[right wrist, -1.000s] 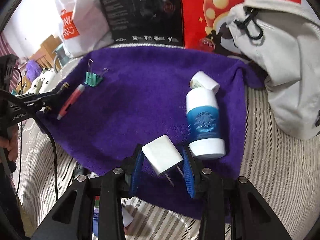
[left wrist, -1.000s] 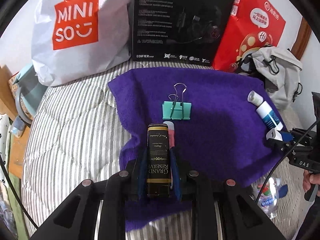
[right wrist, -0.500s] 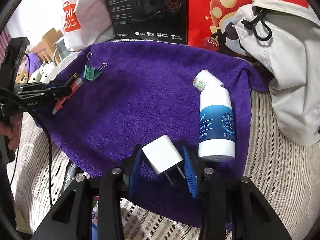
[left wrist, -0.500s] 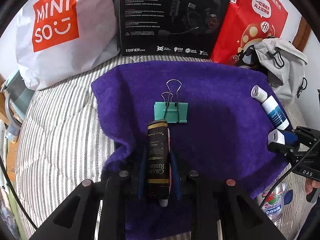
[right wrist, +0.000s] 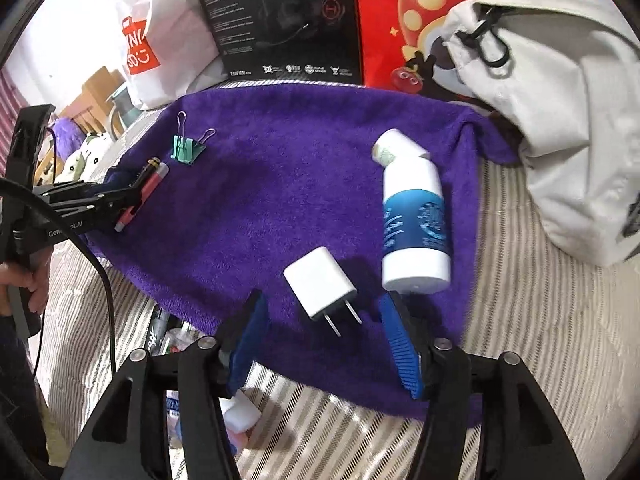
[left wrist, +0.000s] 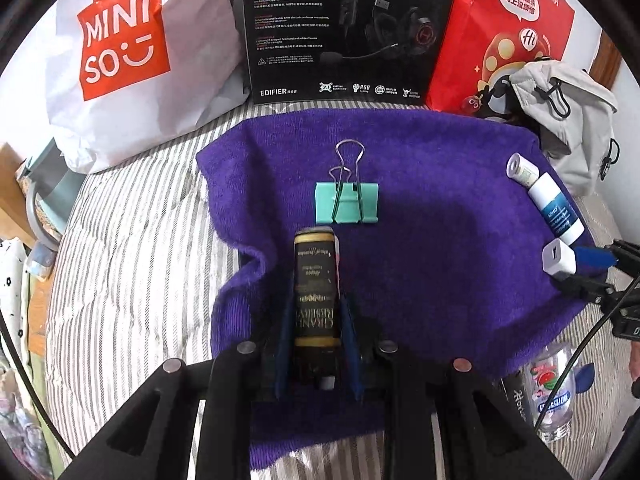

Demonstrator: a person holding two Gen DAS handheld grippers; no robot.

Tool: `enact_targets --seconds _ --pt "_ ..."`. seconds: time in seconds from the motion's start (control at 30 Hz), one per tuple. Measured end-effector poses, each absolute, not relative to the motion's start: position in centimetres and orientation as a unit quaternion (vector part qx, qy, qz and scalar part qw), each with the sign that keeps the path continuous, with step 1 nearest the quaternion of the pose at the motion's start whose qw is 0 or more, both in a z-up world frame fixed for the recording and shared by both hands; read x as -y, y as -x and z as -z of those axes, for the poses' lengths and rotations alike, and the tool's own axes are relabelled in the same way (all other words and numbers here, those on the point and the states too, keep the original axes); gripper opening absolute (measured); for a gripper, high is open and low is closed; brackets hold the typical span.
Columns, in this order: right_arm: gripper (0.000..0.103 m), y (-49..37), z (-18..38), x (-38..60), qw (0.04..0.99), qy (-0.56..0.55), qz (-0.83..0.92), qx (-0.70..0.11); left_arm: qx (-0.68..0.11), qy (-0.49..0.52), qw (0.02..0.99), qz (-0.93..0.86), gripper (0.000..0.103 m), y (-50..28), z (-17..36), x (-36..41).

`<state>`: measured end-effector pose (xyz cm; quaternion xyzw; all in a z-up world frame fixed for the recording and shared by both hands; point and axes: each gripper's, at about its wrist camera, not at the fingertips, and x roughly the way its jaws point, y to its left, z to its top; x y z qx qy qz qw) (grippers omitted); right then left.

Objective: Organize rigid objects
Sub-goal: 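Place the gold tube on the towel with left gripper while right places the plug, then grasp the black Horizon tube with the left gripper while the right grasps the blue lid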

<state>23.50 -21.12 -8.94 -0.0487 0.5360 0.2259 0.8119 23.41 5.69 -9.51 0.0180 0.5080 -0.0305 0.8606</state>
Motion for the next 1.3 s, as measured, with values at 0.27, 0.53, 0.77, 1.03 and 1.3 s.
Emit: enact_targets --seconds 0.27,0.53,0.77,1.03,1.3 --pt "0.06 -21.7 7.4 23.4 0.822 0.027 -0.22 -0.524 -0.509 -0.017 0.86 0.031 0.031 -20.8 9.0 -5.3" --pt "0.063 -18.2 6.0 24.6 0.834 0.024 -0.212 -0.509 -0.482 -0.021 0.876 0.02 0.055 -17.2 6.6 -4.5" --pt "0.064 -14.6 5.3 27.6 0.844 0.004 -0.192 -0.501 -0.468 -0.012 0.881 0.064 0.055 -14.1 5.2 -0.7" --pt "0.064 -10.0 5.1 31.0 0.845 -0.019 -0.178 -0.505 -0.492 -0.025 0.865 0.099 0.055 -13.4 8.6 4.7" --pt "0.065 -8.3 5.6 31.8 0.841 -0.032 -0.17 -0.513 -0.505 -0.021 0.858 0.087 0.058 -13.7 10.9 5.0"
